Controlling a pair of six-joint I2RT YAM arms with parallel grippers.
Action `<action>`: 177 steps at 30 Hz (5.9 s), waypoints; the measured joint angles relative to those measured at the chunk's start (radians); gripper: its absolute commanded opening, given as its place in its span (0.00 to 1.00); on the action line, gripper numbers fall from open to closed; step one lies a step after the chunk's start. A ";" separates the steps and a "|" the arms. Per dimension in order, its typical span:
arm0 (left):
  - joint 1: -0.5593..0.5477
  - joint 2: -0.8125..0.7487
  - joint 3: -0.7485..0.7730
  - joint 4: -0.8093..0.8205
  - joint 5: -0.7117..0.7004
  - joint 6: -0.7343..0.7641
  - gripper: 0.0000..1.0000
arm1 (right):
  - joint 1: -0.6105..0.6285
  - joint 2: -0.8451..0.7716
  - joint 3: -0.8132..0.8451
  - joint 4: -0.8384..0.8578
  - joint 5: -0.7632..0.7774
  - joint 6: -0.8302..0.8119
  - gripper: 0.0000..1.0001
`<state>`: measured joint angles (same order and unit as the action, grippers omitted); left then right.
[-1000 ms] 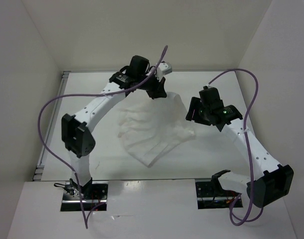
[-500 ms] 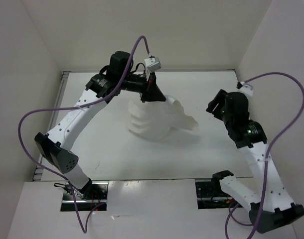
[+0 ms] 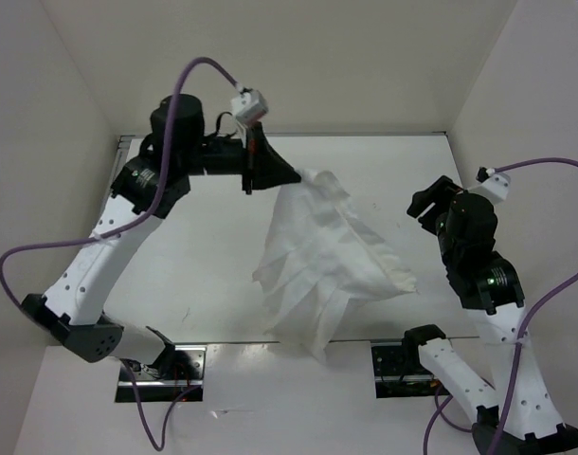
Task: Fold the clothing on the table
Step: Move the skirt to the center of the board, then flatten the skirt out
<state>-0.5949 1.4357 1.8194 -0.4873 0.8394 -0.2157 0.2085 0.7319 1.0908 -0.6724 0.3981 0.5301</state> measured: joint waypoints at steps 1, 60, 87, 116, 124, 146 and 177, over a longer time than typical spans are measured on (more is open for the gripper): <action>0.031 -0.012 0.000 0.011 -0.038 -0.016 0.00 | 0.000 0.000 -0.005 -0.002 -0.003 0.000 0.71; 0.275 0.329 -0.586 0.332 -0.264 -0.360 0.54 | -0.043 0.972 -0.052 0.249 -0.840 -0.180 0.13; 0.328 0.151 -0.693 0.355 -0.258 -0.369 0.54 | 0.001 0.458 0.423 0.011 -0.464 -0.138 0.00; 0.540 -0.219 -0.834 0.330 -0.398 -0.449 0.58 | -0.096 0.334 0.239 0.220 -1.051 0.047 0.00; 0.528 -0.216 -0.834 0.324 -0.315 -0.417 0.58 | -0.168 0.573 0.006 0.245 -0.937 0.052 0.00; 0.270 0.378 -0.506 0.377 -0.240 -0.280 0.56 | -0.176 0.782 0.032 0.255 -0.595 -0.005 0.00; 0.214 1.394 0.819 0.098 -0.249 -0.075 0.61 | -0.174 0.666 0.031 0.126 -0.634 -0.102 0.01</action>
<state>-0.3813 2.8300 2.6389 -0.3897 0.5903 -0.2905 0.0349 1.3975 1.1221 -0.5468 -0.2363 0.4278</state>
